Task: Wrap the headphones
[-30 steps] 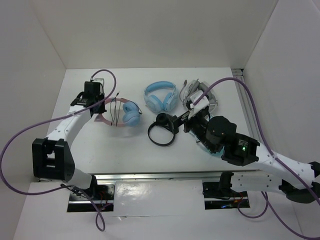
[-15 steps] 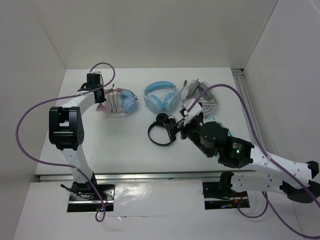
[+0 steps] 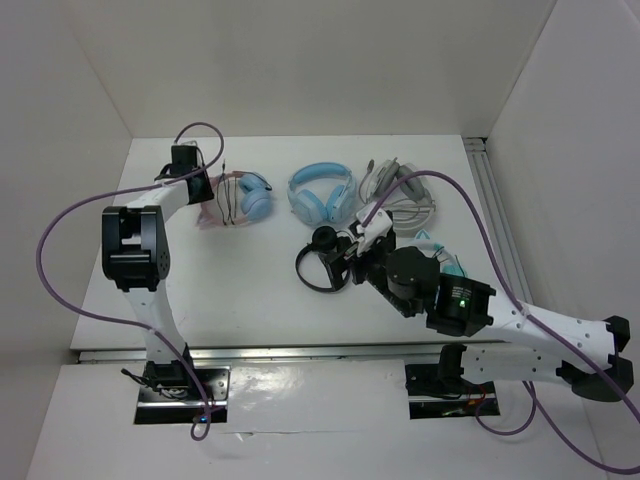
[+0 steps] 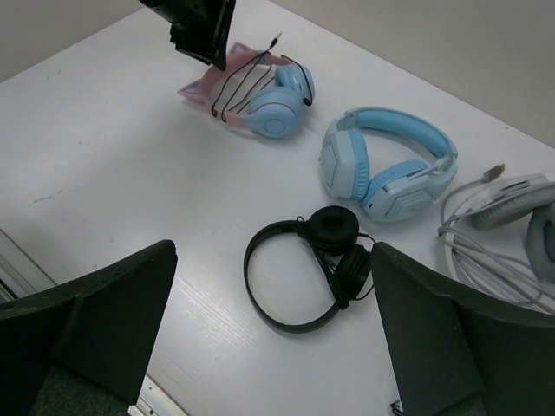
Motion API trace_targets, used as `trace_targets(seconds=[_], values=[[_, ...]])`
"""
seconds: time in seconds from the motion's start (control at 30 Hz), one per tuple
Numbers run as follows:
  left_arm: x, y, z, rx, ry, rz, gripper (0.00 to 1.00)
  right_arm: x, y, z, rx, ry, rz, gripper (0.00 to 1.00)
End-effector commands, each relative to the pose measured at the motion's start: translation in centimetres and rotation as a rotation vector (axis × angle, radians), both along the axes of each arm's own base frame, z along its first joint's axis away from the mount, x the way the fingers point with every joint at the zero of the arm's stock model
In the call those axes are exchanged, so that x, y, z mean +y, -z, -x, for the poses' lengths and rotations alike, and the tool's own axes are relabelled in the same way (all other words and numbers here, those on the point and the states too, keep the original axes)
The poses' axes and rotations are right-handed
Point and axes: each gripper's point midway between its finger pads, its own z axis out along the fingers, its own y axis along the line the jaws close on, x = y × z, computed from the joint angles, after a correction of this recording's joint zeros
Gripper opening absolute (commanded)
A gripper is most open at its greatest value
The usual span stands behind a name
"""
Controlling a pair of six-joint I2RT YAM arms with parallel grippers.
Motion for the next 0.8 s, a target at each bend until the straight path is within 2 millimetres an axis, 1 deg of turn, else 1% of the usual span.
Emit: trace_targets(seconds=[0.0, 0.03, 0.07, 0.1, 0.13, 0.17, 0.2, 0.23, 0.27, 0.3, 0.33, 0.37, 0.4, 0.43, 0.47, 0.5, 0.53, 0.57, 0.6, 0.63, 0.67, 0.7, 0.73, 0.77], values=[[-0.8, -2.4, 0.3, -0.064, -0.006, 0.059, 0.46, -0.1, -2.4, 0.5, -0.002, -0.004, -0.127, 1.00], [-0.8, -3.5, 0.6, -0.084, -0.005, 0.058, 0.55, -0.2, -2.7, 0.7, -0.004, -0.014, -0.137, 1.00], [-0.9, -3.6, 1.2, -0.073, -0.013, 0.066, 0.62, -0.2, -2.7, 0.7, 0.003, -0.013, -0.146, 1.00], [-1.1, -4.2, 1.6, -0.074, -0.016, 0.083, 0.62, -0.2, -2.7, 0.7, 0.003, -0.013, -0.146, 1.00], [-0.7, -6.5, 1.9, -0.121, -0.023, 0.080, 0.62, -0.3, -2.8, 1.0, 0.012, -0.021, -0.154, 1.00], [-0.8, -7.6, 2.5, -0.137, -0.030, 0.088, 0.64, -0.1, -3.0, 1.3, 0.025, -0.028, -0.169, 1.00], [-0.8, -9.6, 2.6, -0.179, -0.028, 0.086, 0.79, -0.1, -3.0, 1.3, 0.032, -0.027, -0.178, 1.00], [-0.7, -11.2, 3.2, -0.203, -0.043, 0.086, 0.86, -0.3, -3.0, 1.3, 0.043, -0.016, -0.180, 1.00], [-0.6, -15.2, 4.3, -0.280, -0.049, 0.075, 0.94, -0.4, -2.8, 1.3, 0.073, 0.005, -0.211, 1.00], [-0.5, -17.1, 5.1, -0.313, -0.062, 0.074, 1.00, -0.9, -3.0, 0.9, 0.084, 0.047, -0.233, 1.00], [-0.4, -18.7, 6.2, -0.338, -0.078, 0.073, 1.00, -1.2, -3.4, 0.9, 0.099, 0.066, -0.259, 1.00], [-0.8, -19.7, 7.9, -0.327, -0.083, 0.076, 1.00, -1.4, -2.9, 1.1, 0.145, 0.077, -0.270, 1.00], [-1.3, -22.8, 10.0, -0.395, -0.066, 0.085, 1.00, -1.5, -3.2, 1.1, 0.164, 0.091, -0.278, 1.00], [-2.9, -24.0, 11.4, -0.414, -0.009, 0.100, 1.00, -1.5, -1.8, 1.4, 0.206, 0.094, -0.225, 1.00], [-3.9, -23.4, 13.6, -0.382, 0.026, 0.123, 1.00, -1.6, -1.7, 1.7, 0.232, 0.094, -0.233, 1.00], [-5.5, -23.8, 15.1, -0.392, 0.098, 0.154, 1.00, -1.4, -1.2, 2.1, 0.267, 0.081, -0.237, 1.00], [-6.9, -26.4, 18.2, -0.478, 0.156, 0.173, 1.00, -1.3, -0.9, 2.4, 0.277, 0.067, -0.224, 1.00], [-7.7, -26.6, 19.9, -0.504, 0.192, 0.189, 1.00, -1.7, -1.2, 2.6, 0.284, 0.068, -0.245, 1.00], [-9.1, -24.6, 21.9, -0.463, 0.255, 0.232, 1.00, -1.7, -0.7, 2.9, 0.299, 0.053, -0.248, 1.00], [-9.4, -25.8, 24.9, -0.524, 0.280, 0.234, 1.00, -1.7, 0.0, 3.4, 0.308, 0.034, -0.236, 1.00], [-9.6, -25.3, 26.4, -0.523, 0.289, 0.237, 1.00, -2.4, -0.2, 3.8, 0.307, 0.021, -0.250, 1.00], [-10.1, -23.7, 28.0, -0.497, 0.317, 0.259, 1.00, -2.7, -0.7, 3.9, 0.302, 0.018, -0.267, 1.00], [-10.2, -23.0, 29.5, -0.495, 0.327, 0.265, 1.00, -3.3, -0.2, 4.1, 0.306, 0.020, -0.256, 1.00], [-10.2, -23.5, 31.5, -0.552, 0.351, 0.255, 1.00, -4.4, -0.6, 4.5, 0.302, 0.018, -0.269, 1.00]])
